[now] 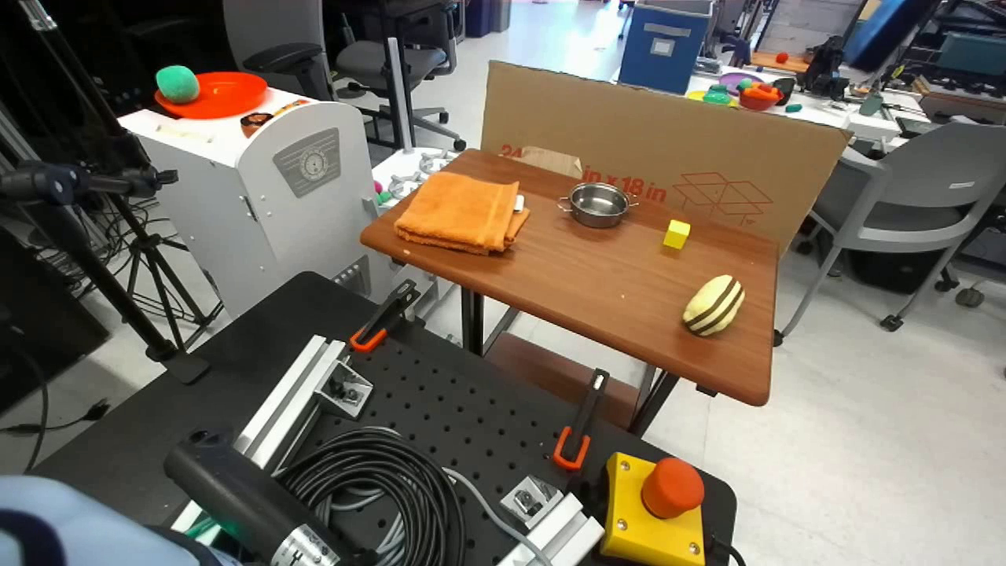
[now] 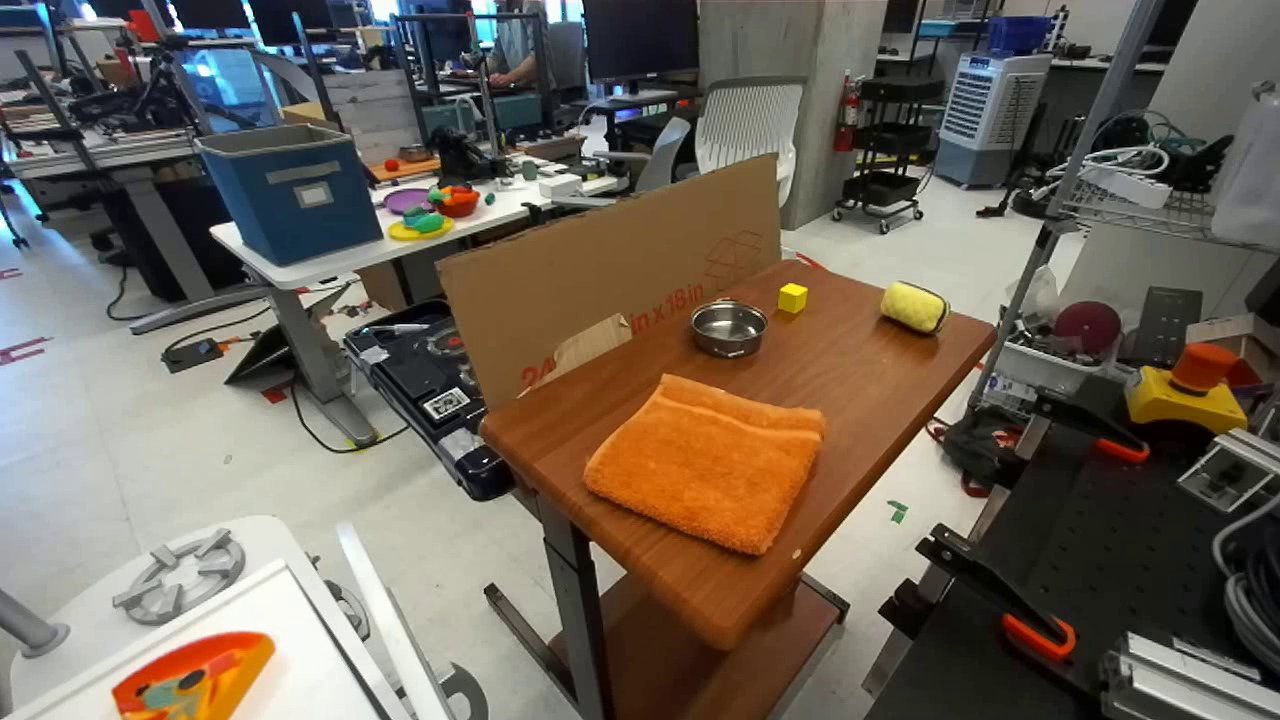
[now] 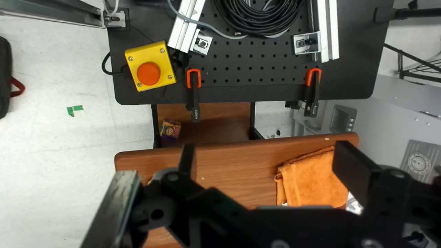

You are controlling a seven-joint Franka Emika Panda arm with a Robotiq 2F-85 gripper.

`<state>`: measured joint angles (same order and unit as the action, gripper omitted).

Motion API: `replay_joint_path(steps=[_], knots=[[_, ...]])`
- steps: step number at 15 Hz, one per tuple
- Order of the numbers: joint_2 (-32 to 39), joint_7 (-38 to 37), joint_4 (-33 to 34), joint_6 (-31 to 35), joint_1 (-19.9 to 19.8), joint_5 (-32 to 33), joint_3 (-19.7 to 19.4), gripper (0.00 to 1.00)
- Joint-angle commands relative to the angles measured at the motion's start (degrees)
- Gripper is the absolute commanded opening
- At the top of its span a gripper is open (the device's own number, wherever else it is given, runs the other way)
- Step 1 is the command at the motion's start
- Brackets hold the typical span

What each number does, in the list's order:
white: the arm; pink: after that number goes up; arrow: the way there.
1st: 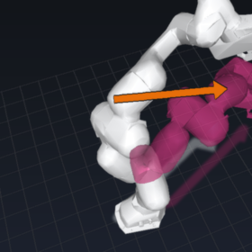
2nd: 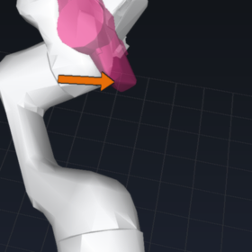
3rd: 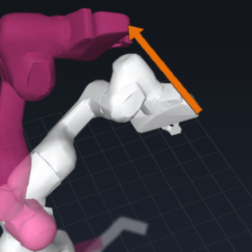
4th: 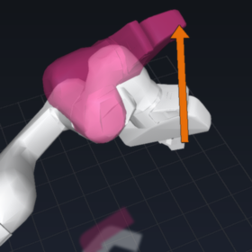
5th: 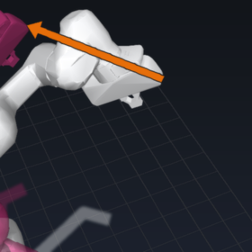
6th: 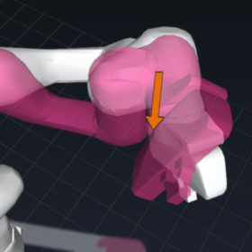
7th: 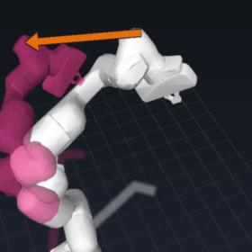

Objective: Put the yellow block inside the silver pot

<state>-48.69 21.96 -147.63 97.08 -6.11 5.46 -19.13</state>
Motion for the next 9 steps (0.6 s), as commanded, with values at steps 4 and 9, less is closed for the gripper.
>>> replay_joint_path(steps=[4,9], knots=[[18.3,-11.2,3.8,8.7,3.7,-0.8,4.4,1.0],[36.4,-15.0,11.1,15.5,8.0,0.2,4.3,1.0]])
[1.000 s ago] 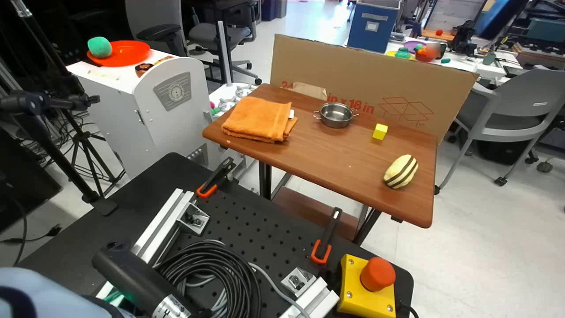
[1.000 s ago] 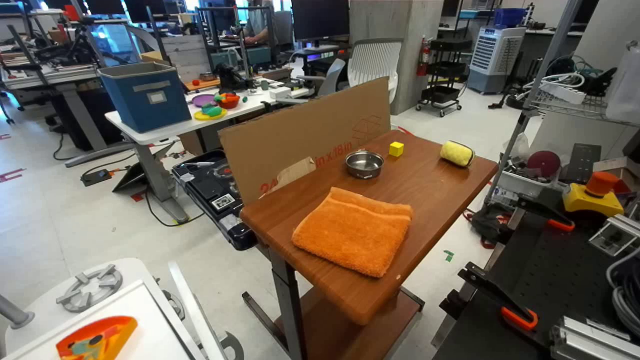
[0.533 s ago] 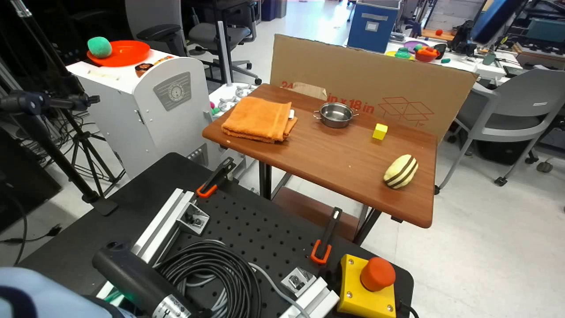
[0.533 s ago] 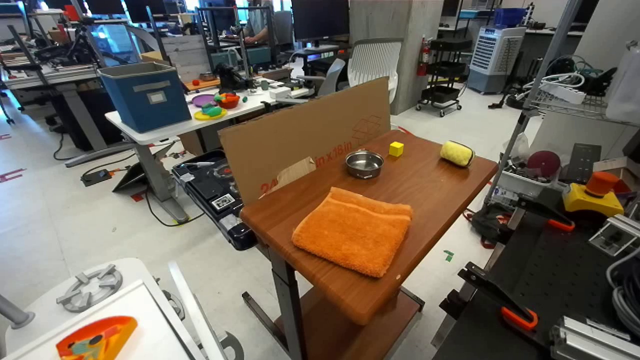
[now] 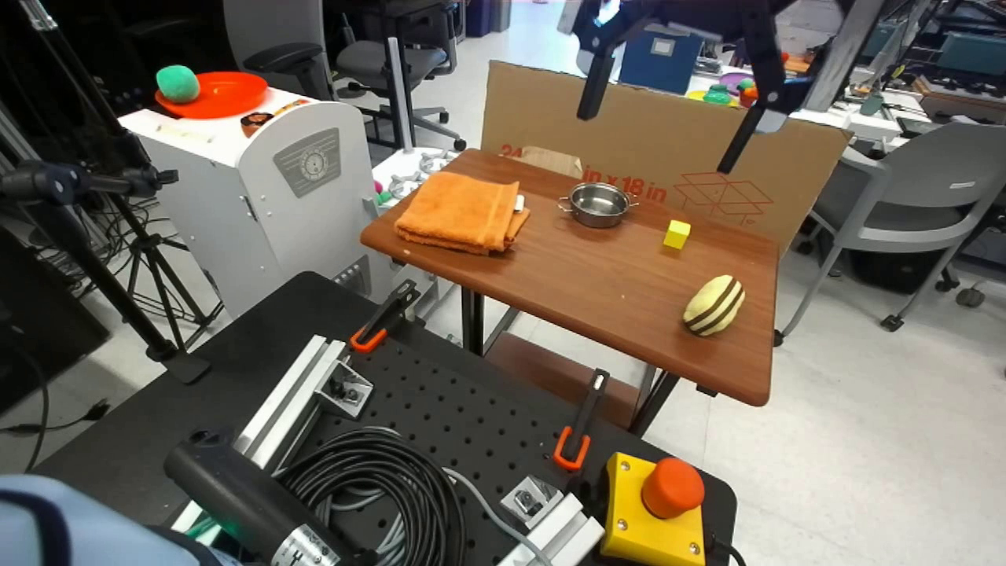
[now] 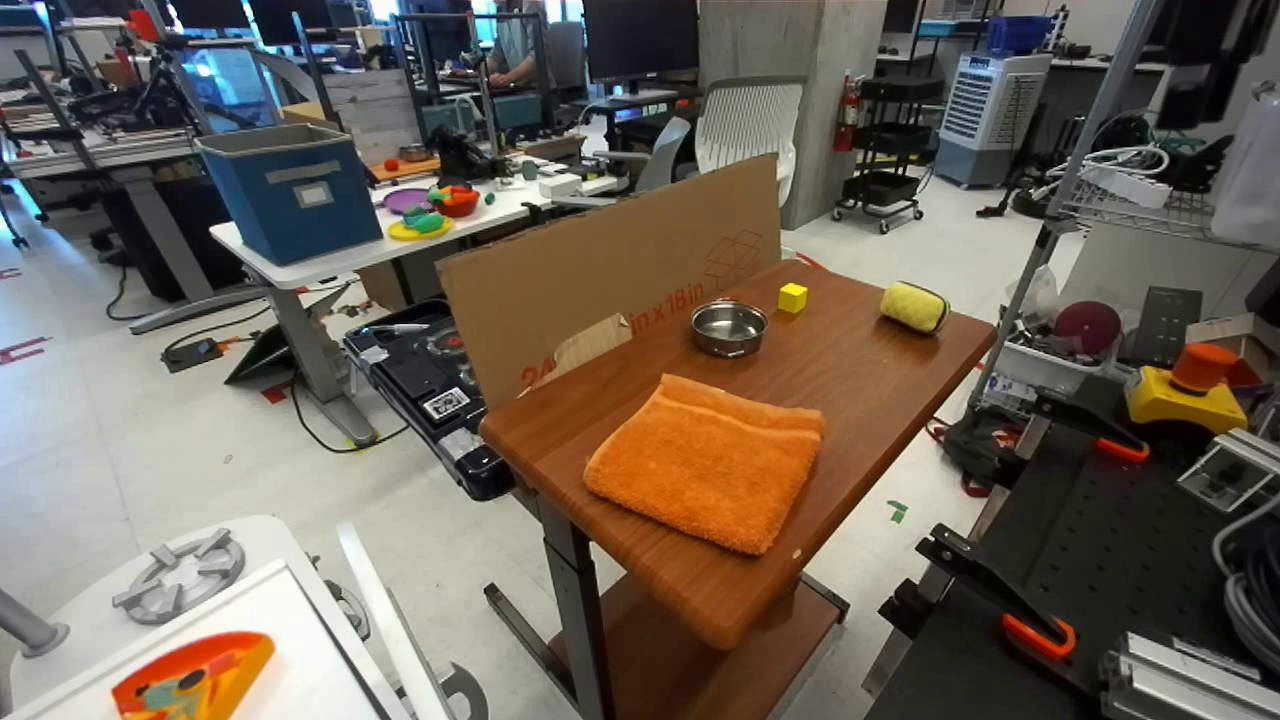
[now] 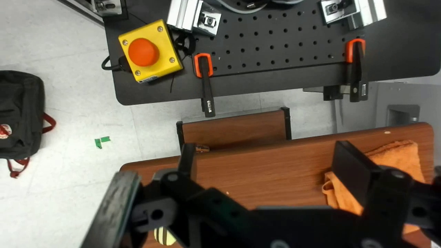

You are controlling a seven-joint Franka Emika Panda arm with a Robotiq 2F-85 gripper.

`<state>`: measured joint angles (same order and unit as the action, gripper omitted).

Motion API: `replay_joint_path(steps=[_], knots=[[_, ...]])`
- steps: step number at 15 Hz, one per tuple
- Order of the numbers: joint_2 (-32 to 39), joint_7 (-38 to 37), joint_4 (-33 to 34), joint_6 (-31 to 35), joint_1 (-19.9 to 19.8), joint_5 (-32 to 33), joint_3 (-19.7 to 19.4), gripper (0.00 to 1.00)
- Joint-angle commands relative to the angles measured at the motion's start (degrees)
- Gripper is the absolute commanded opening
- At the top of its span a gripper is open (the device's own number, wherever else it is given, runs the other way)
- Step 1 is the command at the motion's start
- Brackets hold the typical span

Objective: Put the yellow block inside the silver pot

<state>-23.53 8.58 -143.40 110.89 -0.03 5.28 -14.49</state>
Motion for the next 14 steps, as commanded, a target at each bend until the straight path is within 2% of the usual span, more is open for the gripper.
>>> replay_joint_path(steps=[1,3,4,14], knots=[[15.0,-1.8,9.1,2.5,2.3,0.3,-0.3,1.0],[22.5,-2.5,14.4,3.8,2.7,-0.5,-0.2,1.0],[26.2,-2.6,17.5,4.2,-0.5,-1.4,3.0,1.0],[60.0,-11.6,51.8,9.0,-5.7,-5.5,6.7,1.0]])
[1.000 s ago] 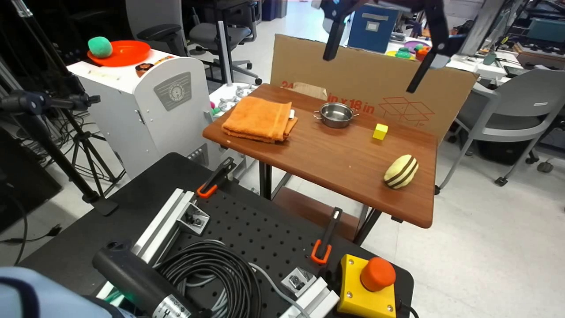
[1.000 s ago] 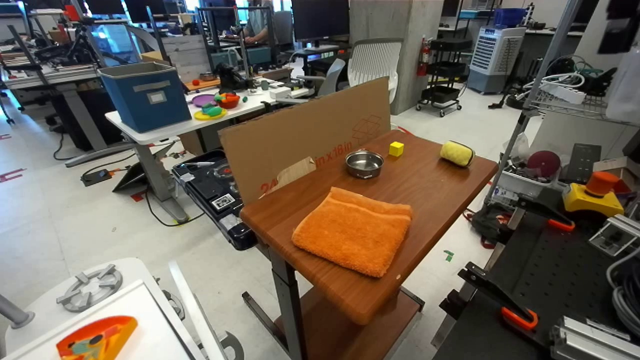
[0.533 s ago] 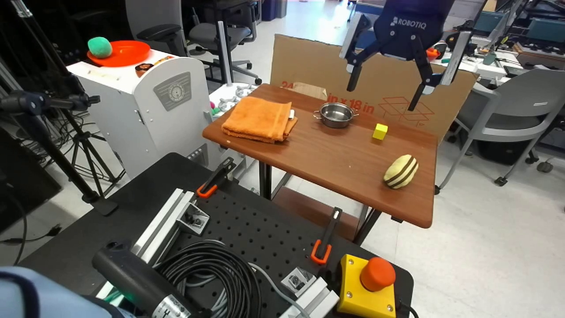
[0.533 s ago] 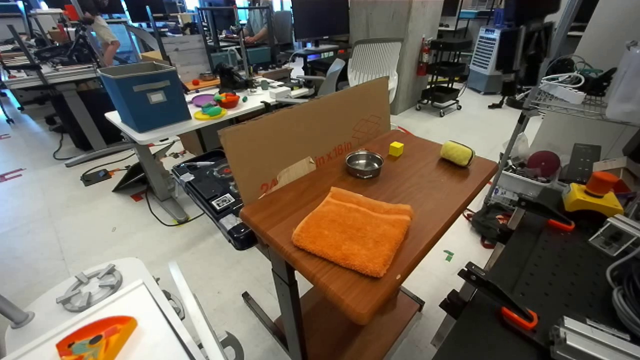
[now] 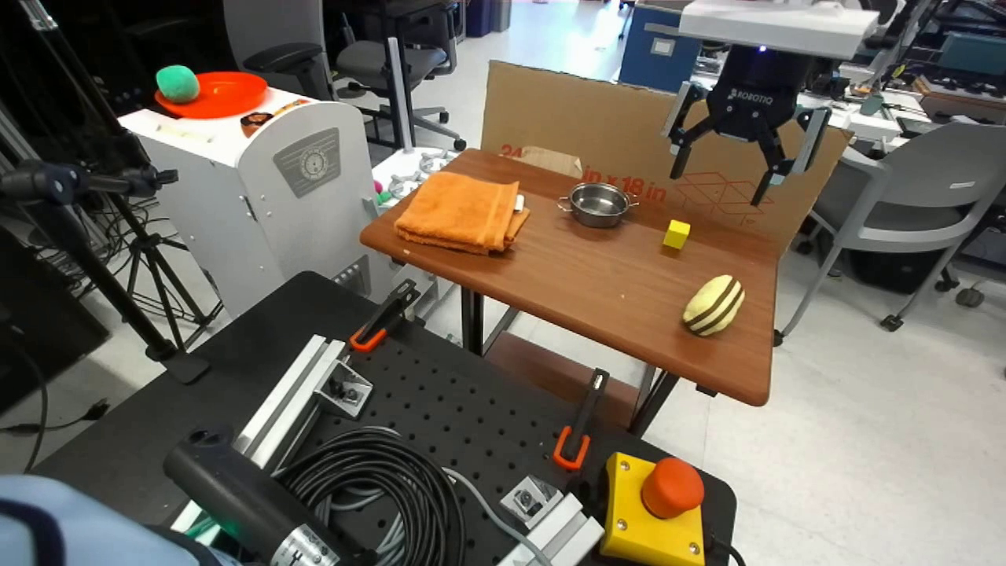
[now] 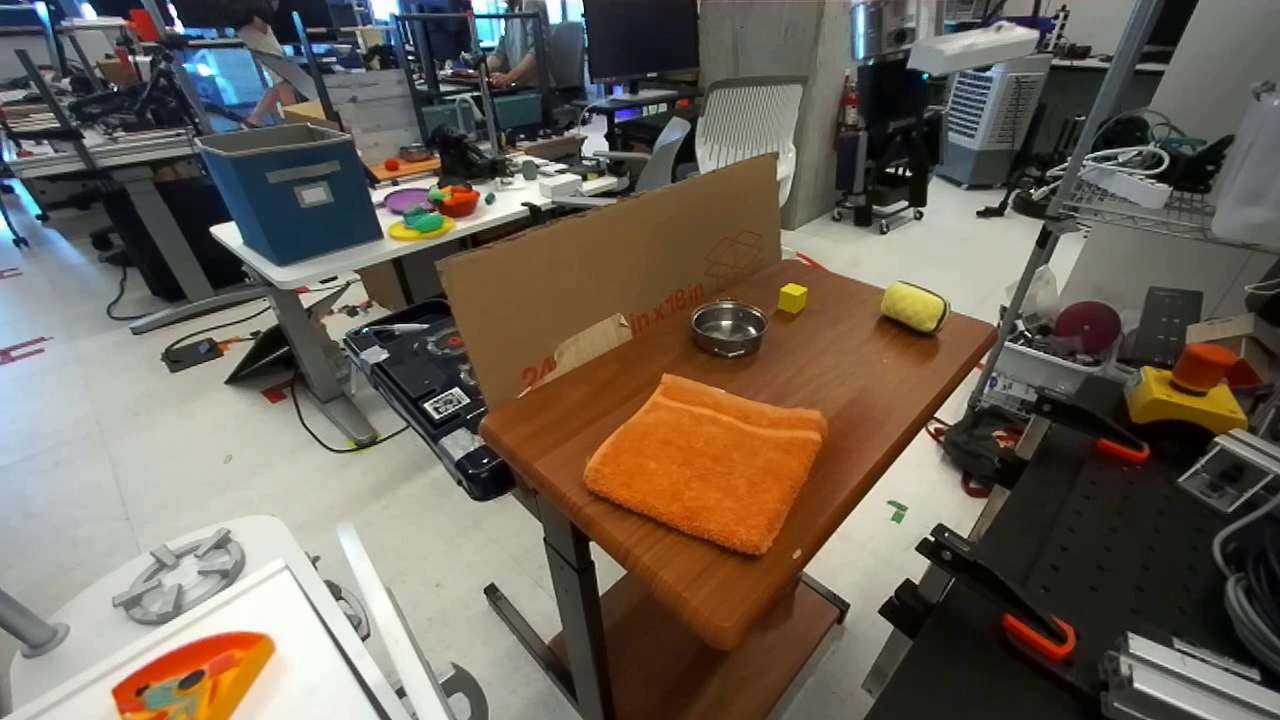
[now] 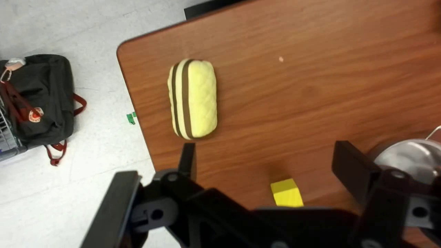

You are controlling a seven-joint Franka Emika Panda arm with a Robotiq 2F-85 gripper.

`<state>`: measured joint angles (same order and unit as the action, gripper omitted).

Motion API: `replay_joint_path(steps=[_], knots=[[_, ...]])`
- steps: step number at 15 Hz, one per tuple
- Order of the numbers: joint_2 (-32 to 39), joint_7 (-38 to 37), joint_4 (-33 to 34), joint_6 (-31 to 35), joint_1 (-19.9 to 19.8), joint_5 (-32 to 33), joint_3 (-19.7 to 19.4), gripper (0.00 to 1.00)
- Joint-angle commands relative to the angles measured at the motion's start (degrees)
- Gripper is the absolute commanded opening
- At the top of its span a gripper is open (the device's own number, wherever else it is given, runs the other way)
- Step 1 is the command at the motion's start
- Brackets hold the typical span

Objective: Put the yellow block inside the silver pot

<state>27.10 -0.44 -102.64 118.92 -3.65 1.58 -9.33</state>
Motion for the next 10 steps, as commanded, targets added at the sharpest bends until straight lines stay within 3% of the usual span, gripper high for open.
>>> replay_joint_path(steps=[1,6,10], knots=[[12.0,-3.6,13.1,2.7,-2.2,-2.0,1.8,1.0],[20.7,-5.2,21.0,5.8,-2.4,-2.0,2.8,1.0],[23.0,-4.2,23.2,5.1,-2.4,-2.4,4.2,1.0]])
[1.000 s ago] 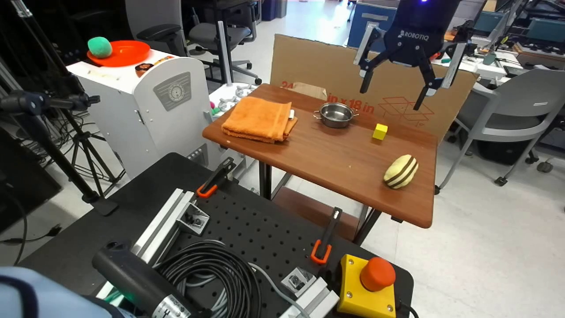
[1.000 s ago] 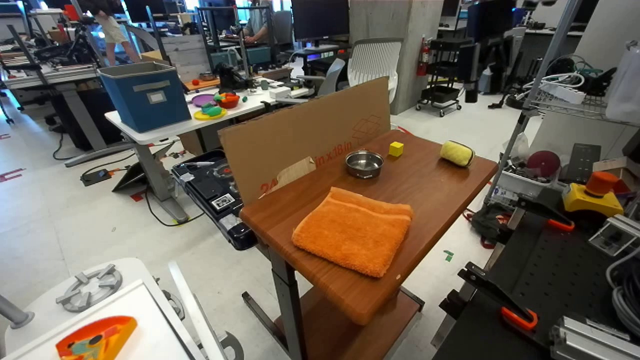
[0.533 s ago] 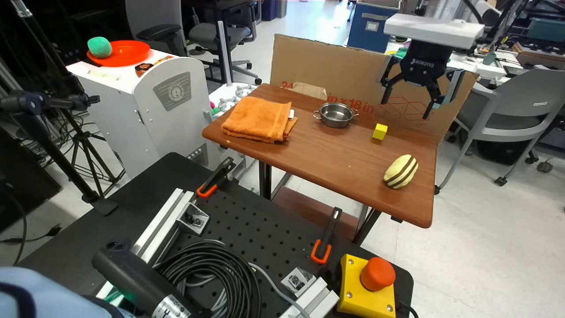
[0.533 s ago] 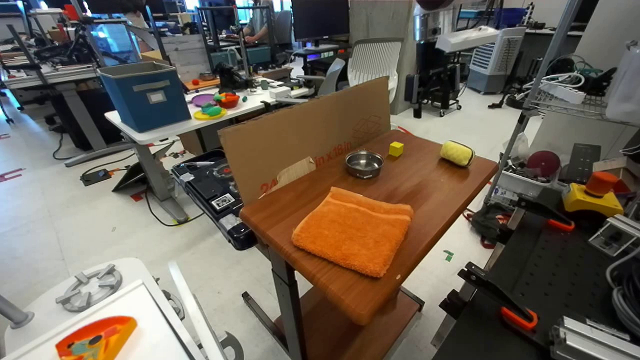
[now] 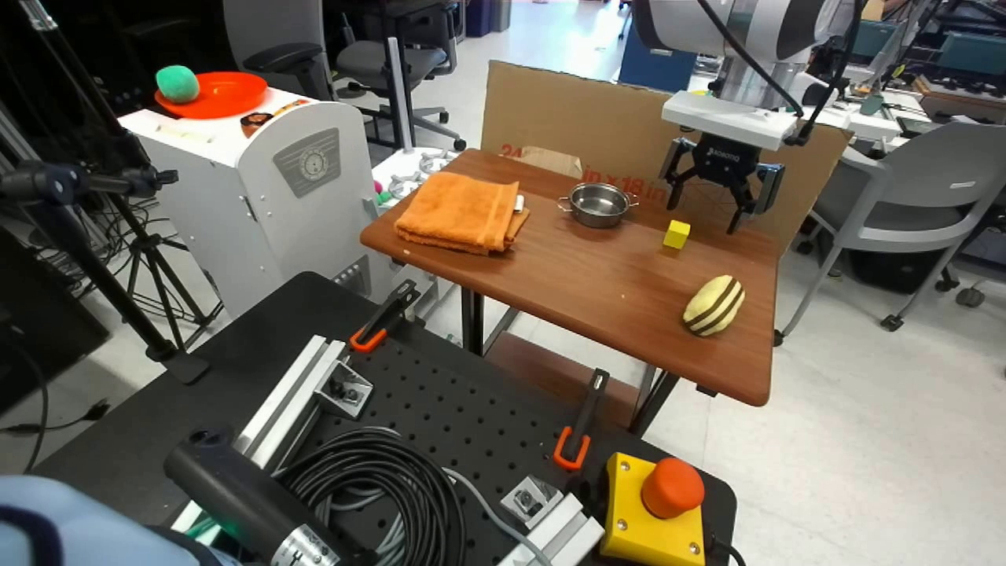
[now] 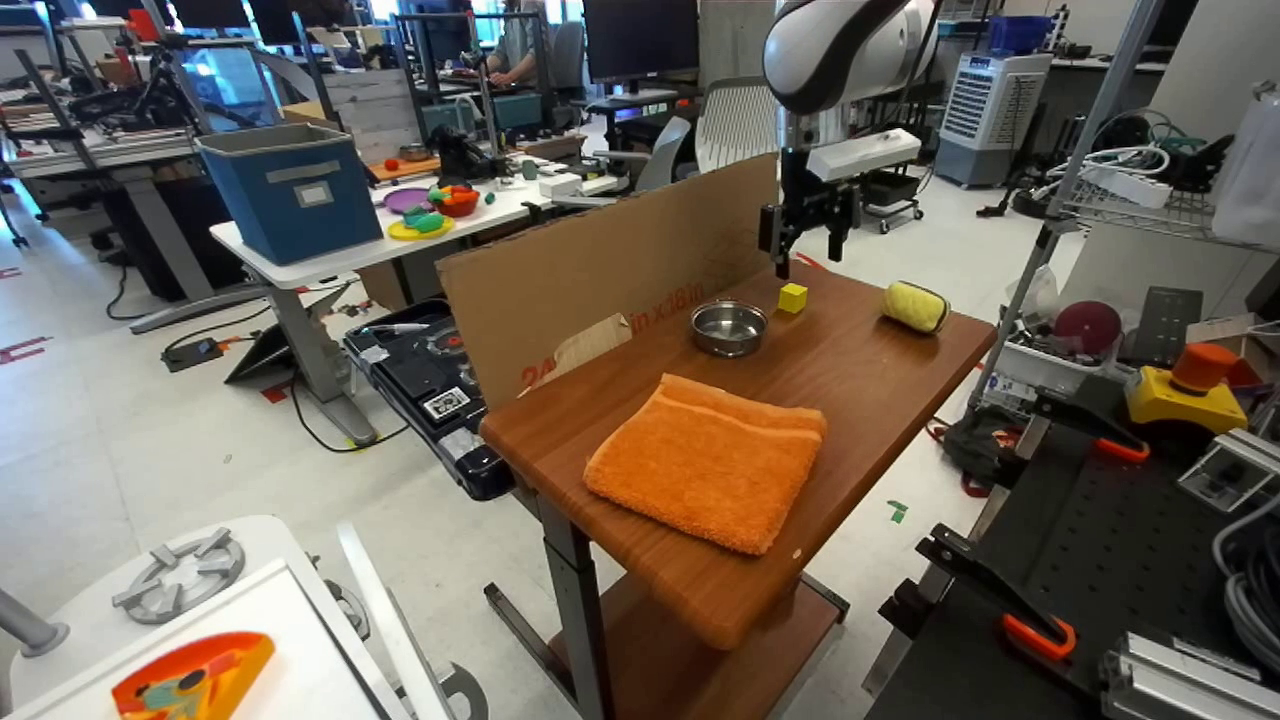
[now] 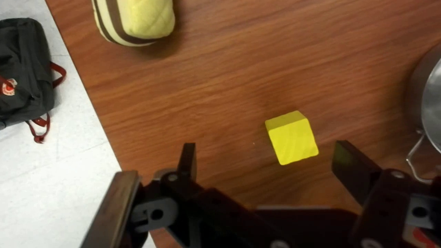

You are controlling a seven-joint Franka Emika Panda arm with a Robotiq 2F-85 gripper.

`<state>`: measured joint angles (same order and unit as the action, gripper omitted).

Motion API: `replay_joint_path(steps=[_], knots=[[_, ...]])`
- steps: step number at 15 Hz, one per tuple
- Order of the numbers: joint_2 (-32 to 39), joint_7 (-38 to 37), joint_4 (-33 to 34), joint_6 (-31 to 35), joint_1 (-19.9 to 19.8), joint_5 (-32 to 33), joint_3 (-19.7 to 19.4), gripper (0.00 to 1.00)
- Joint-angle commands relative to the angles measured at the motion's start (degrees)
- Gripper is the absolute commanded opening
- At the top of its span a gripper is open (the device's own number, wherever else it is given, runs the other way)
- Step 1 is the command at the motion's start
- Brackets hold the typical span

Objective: Put the yellow block inside the silver pot

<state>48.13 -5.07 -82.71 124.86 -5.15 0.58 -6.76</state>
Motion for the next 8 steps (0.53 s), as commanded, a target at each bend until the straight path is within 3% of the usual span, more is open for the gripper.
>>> replay_joint_path(steps=[1,6,7,8], knots=[[2.5,0.4,3.7,-1.3,-0.9,-1.3,1.8,1.0],[3.8,0.3,4.0,-1.2,-0.1,-0.7,2.4,1.0],[4.1,0.2,4.1,-1.2,0.0,-0.7,2.4,0.75],[4.4,0.1,4.3,-1.1,0.2,-0.5,2.4,0.74]])
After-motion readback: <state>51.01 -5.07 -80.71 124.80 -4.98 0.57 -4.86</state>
